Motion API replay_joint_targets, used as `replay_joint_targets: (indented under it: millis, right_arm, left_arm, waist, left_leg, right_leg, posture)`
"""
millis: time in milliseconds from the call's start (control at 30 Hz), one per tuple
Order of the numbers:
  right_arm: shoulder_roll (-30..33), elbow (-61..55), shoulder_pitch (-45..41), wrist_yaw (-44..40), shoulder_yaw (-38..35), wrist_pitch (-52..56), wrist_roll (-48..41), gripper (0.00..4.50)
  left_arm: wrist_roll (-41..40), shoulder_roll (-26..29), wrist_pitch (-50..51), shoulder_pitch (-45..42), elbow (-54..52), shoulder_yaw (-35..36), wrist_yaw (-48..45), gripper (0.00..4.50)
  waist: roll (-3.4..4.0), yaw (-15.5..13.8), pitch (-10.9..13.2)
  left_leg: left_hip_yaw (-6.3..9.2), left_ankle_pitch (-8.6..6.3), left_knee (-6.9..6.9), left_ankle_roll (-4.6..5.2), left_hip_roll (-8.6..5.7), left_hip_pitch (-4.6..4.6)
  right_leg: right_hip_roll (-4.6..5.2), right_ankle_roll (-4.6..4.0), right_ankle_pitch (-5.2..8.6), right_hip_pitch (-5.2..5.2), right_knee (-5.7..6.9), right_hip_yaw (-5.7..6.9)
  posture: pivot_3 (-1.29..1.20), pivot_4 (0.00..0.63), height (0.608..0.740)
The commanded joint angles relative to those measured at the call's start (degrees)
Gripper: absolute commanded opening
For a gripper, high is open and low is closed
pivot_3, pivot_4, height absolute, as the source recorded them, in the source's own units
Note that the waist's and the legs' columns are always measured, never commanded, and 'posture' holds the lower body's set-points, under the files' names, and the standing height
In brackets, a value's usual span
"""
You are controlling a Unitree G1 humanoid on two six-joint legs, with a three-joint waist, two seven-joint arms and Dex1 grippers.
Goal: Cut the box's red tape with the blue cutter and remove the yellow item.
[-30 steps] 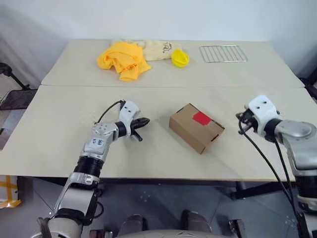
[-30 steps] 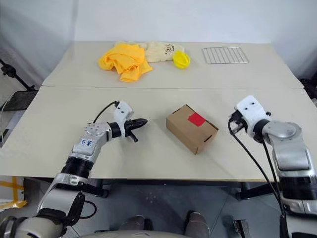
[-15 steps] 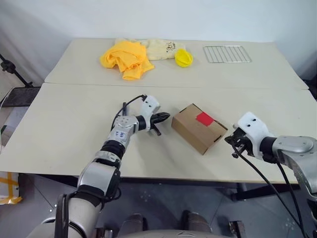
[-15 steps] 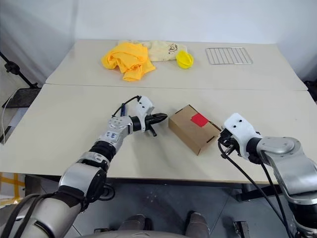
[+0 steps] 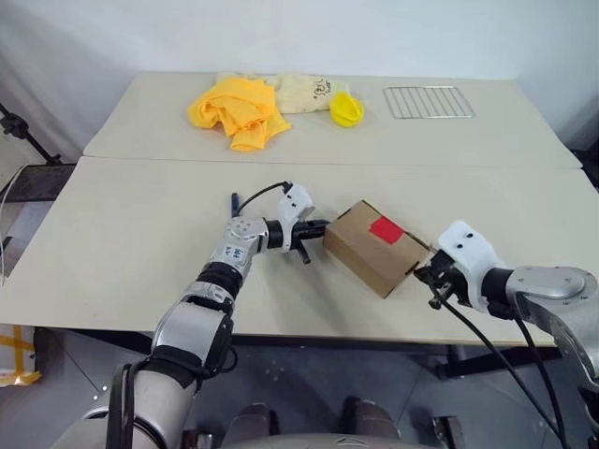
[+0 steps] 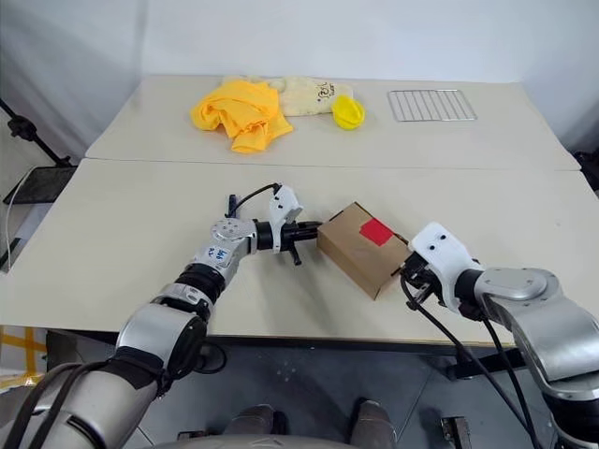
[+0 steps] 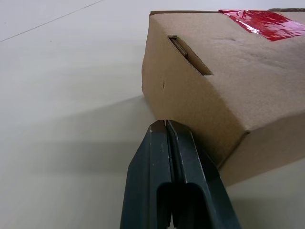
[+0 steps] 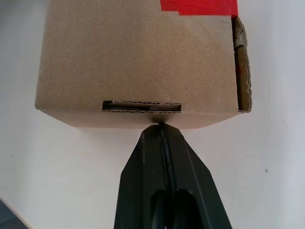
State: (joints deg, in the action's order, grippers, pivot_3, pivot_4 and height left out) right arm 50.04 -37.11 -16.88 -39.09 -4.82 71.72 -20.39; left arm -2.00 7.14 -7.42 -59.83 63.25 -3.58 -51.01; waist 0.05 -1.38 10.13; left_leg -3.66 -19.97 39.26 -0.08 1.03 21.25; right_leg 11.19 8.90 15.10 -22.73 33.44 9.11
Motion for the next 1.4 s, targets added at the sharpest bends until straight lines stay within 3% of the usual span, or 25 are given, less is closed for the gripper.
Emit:
replay_joint_targets:
  millis: [33,233,400,567,633,800,1067,1167,1300,1400]
  right_arm:
    - [0.28,-2.59,-0.22,0.4,0.11,-0.1,-1.56,0.0]
    - [1.78,-0.65,-0.11,1.48,1.41,-1.62,-0.64,0.0]
    - [7.89,2.15,3.2,0.88,0.61,-5.91,2.06,0.0]
    - [9.89,6.55,7.48,2.12,-4.64,-12.03,4.5,0.0]
    - [9.47,8.35,7.44,1.17,-7.36,-14.31,3.93,0.36]
    - [6.3,14.86,0.93,-0.47,-13.12,-20.63,0.7,1.92]
    - [6.97,22.3,-4.06,-8.18,-10.82,-27.54,-2.42,4.5]
    - [6.9,25.18,-6.79,-10.52,-8.6,-29.72,-2.31,4.5]
    - [6.3,28.83,-10.29,-11.96,-6.16,-32.21,-1.55,4.5]
    - [5.63,31.89,-13.04,-12.69,-4.17,-34.03,-0.9,4.5]
  left_arm:
    - [0.51,-0.27,0.62,0.97,-3.13,-1.13,-1.98,0.04]
    - [0.89,0.32,1.55,2.19,-5.08,-1.78,-1.98,0.04]
    - [0.64,2.1,1.29,2.53,-5.65,-1.13,-0.7,0.04]
    - [-0.56,4.88,2.63,3.98,-7.05,0.41,-0.14,0.04]
    - [-1.49,6.08,2.75,4.68,-8.77,0.93,-1.75,0.0]
    - [-3.45,9.52,17.27,10.04,-24.77,1.58,-0.87,1.22]
    - [-8.51,14.87,35.26,23.6,-58.08,6.25,5.21,3.67]
    - [-11.59,18.13,39.78,30.2,-68.46,8.8,5.38,4.47]
    - [-14.2,18.07,39.66,35.04,-73.74,14.26,10.53,4.47]
    - [-11.09,15.06,33.61,37.46,-75.9,16.64,19.44,4.47]
  waist:
    - [0.0,0.03,0.0]
    - [-0.01,0.03,0.0]
    - [-0.03,-0.12,0.01]
    - [-0.06,0.21,0.03]
    - [-0.06,0.21,0.03]
    - [-0.07,0.23,0.03]
    - [-0.08,0.1,0.04]
    - [-0.07,0.43,0.04]
    - [-0.08,0.49,0.04]
    - [-0.08,-0.06,0.04]
  left_leg:
    - [0.0,0.0,0.0,0.0,0.0,0.0]
    - [0.0,0.0,0.0,0.0,0.0,-0.01]
    - [0.0,-0.02,0.0,0.03,-0.02,0.02]
    - [-0.01,-0.02,-0.01,0.04,-0.01,-0.01]
    - [-0.02,-0.02,-0.01,0.04,-0.01,-0.01]
    - [-0.01,-0.02,0.0,0.04,0.0,-0.02]
    - [-0.01,-0.02,0.0,0.04,0.01,-0.01]
    - [-0.02,-0.02,0.0,0.03,0.04,-0.08]
    - [-0.02,-0.02,0.0,0.03,0.04,-0.07]
    - [-0.01,-0.02,0.06,0.03,0.03,-0.07]
  right_leg:
    - [0.0,0.0,0.0,0.0,0.0,0.0]
    - [0.0,0.0,0.0,0.0,0.01,0.0]
    - [0.02,0.0,0.0,0.0,-0.01,0.0]
    - [0.02,0.0,0.0,0.0,-0.01,0.0]
    - [0.02,0.0,0.0,0.0,0.0,0.0]
    - [0.01,0.0,0.0,0.0,0.01,-0.01]
    - [0.02,0.01,0.0,0.0,0.01,-0.02]
    - [0.01,0.01,0.0,0.01,0.03,-0.05]
    - [0.01,0.01,0.0,0.01,0.03,-0.05]
    - [0.03,0.01,-0.01,0.04,0.04,-0.04]
  posture:
    - [0.0,0.15,0.74]
    - [0.0,0.15,0.74]
    - [0.0,0.15,0.74]
    - [0.0,0.15,0.74]
    - [0.0,0.15,0.74]
    - [0.0,0.15,0.74]
    - [0.0,0.15,0.74]
    - [0.0,0.15,0.74]
    - [0.0,0.15,0.74]
    - [0.0,0.15,0.74]
